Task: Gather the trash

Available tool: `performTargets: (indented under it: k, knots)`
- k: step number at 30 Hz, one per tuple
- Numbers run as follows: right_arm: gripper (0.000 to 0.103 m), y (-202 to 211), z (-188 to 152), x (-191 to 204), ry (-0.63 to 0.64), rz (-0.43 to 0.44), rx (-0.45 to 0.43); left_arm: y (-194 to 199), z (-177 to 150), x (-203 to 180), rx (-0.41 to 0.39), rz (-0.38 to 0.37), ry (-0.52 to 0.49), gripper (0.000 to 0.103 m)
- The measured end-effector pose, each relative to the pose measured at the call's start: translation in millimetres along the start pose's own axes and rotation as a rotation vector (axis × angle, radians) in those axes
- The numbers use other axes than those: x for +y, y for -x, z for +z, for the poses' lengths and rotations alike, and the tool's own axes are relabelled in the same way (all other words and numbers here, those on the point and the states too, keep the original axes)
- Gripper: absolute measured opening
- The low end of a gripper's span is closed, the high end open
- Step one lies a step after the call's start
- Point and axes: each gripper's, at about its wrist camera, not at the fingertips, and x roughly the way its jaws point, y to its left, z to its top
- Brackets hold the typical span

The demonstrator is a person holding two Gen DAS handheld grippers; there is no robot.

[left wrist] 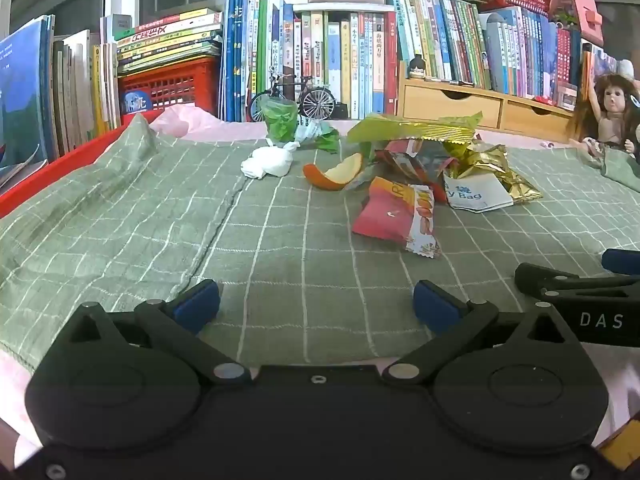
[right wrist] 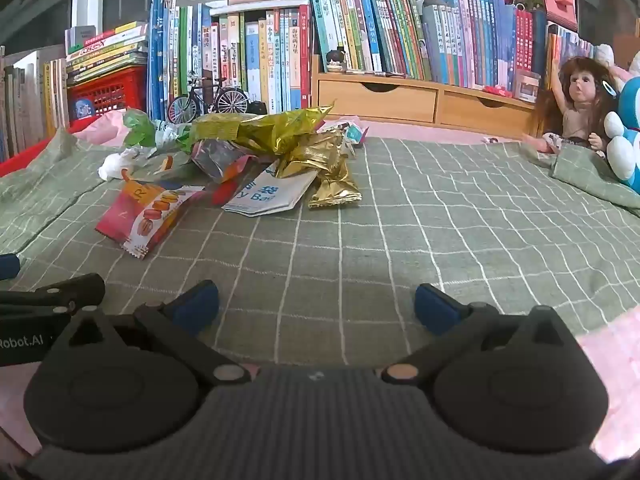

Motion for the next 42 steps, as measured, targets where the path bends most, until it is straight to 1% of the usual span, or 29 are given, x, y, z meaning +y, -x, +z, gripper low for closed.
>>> performTargets:
  k: [1, 5, 7, 8, 10, 22, 42]
  knots:
    - [0.103, 0.0, 0.6, -0.1, -0.007, 0.003, -0.014, 2.2, -1.5, 0.9, -0.04, -0.005, 0.008, 0.103]
    - [0.103, -4.2, 6.9, 0.4, -0.009, 0.002, 0.016, 4.6, -1.5, 3.6, -0.032, -0.01, 0.003, 0.103]
    - [0.103, 0.1, 5.2, 4.2, 0.002, -0.005, -0.003, 7.2, -3.8, 6.1, -0.036, -0.017, 0.001, 0.103]
    - [0.103, -0.8, 5.0, 4.6, 0.002, -0.003, 0.007, 9.0, -5.4, 7.3, -0.039, -0.018, 0.002, 0.103]
    - [0.103, -0.1, 3.6, -0.3, -0.008, 0.004, 0.012, -0.5, -1.8, 1.4, -0.021, -0.014, -0.007, 0.103]
    - [0.103, -4.7, 6.3, 0.8, -0.002, 0.002, 0.041, -0.9, -2.1, 1.9, -0.023, -0.017, -0.01, 0.103]
    - [0.103, -4.1, 7.0, 1.1, 0.003, 0.003, 0.038, -1.1, -0.8, -0.2, -0.018, -0.024, -0.017, 0.103]
